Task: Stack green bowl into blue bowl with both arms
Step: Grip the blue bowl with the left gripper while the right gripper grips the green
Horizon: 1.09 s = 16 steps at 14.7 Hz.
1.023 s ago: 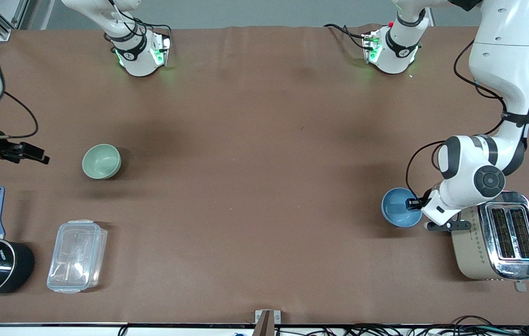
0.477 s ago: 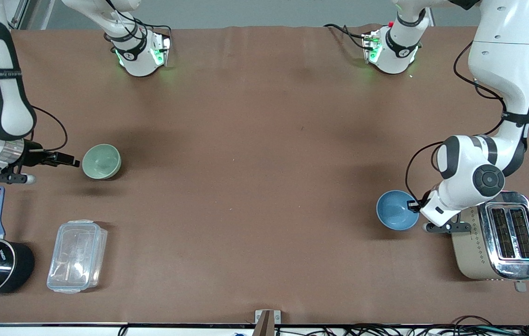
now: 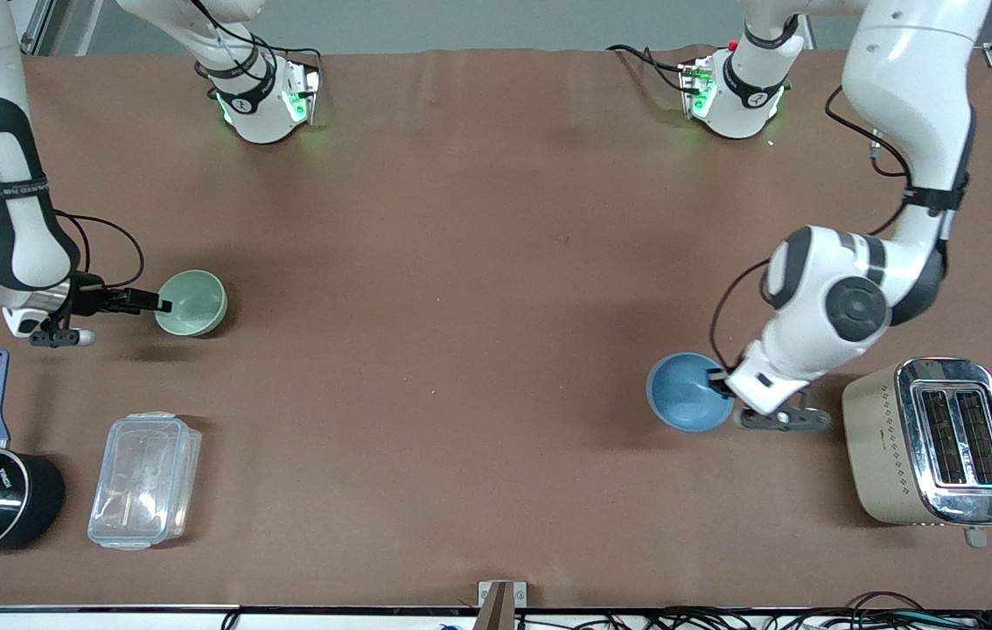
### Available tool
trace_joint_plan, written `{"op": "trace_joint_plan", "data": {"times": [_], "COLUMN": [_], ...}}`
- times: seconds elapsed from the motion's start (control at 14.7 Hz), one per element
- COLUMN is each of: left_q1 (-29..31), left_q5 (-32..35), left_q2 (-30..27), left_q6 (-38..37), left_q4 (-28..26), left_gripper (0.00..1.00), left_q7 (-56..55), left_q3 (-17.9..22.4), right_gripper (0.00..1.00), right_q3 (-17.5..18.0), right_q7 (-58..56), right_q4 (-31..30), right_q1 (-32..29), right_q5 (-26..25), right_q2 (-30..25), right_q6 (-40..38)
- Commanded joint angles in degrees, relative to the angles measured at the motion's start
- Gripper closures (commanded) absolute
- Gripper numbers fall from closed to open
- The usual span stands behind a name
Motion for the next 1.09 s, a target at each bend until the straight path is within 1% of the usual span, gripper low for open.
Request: {"op": "trace_joint_plan", "data": {"times": [0.0, 0.14, 0.27, 0.34, 0.41, 0.48, 0.68, 0.95, 1.02], "left_q1": [-5.6, -11.9, -16.6, -18.7, -20.9, -23.0, -26.9, -29.9, -30.3], "left_q5": [1.2, 1.3, 1.3, 1.2, 1.2, 1.2, 1.0, 0.6, 0.6], "left_q2": [-0.2, 1.2, 4.0, 5.4, 7.2, 8.7, 13.1, 17.6, 18.5], "left_q6": [-2.2, -2.2, -2.2, -2.2, -2.2, -2.2, -2.2, -1.0, -0.1], "left_q4": [1.8, 3.8, 7.2, 8.5, 9.8, 11.7, 16.9, 19.8, 20.2], "left_gripper": [1.00, 1.00, 1.00, 1.00, 1.00, 1.00, 1.00, 1.00, 1.00], "left_q7": [-10.1, -18.9, -24.1, -25.8, -28.1, -30.2, -34.7, -39.3, -39.5], "left_q3": [-1.7, -1.5, -1.5, -1.5, -1.5, -1.3, -1.3, -1.3, -1.3], "right_gripper": [0.41, 0.71, 0.88, 0.93, 0.96, 0.97, 0.99, 0.99, 0.99], "right_q3": [0.3, 0.3, 0.3, 0.3, 0.3, 0.3, 0.1, 0.9, 1.8], "right_q7": [-2.0, -2.4, -2.4, -2.4, -2.3, -2.2, 0.2, 12.3, 14.9], "right_q4": [-2.4, -2.3, -2.4, -2.4, -2.4, -2.3, -2.1, -2.0, -1.8], "right_q1": [-0.3, -0.3, -0.2, -0.1, -0.1, 0.1, 0.9, 3.6, 4.1], "right_q5": [1.6, 1.7, 1.7, 1.7, 1.7, 1.7, 1.6, 0.7, 0.2], "right_q2": [-0.8, -0.8, -0.8, -0.9, -1.1, -1.9, -7.2, -12.7, -13.7], "right_q6": [0.4, 0.4, 0.0, -0.3, -0.6, -1.6, -5.5, -8.6, -9.2]}}
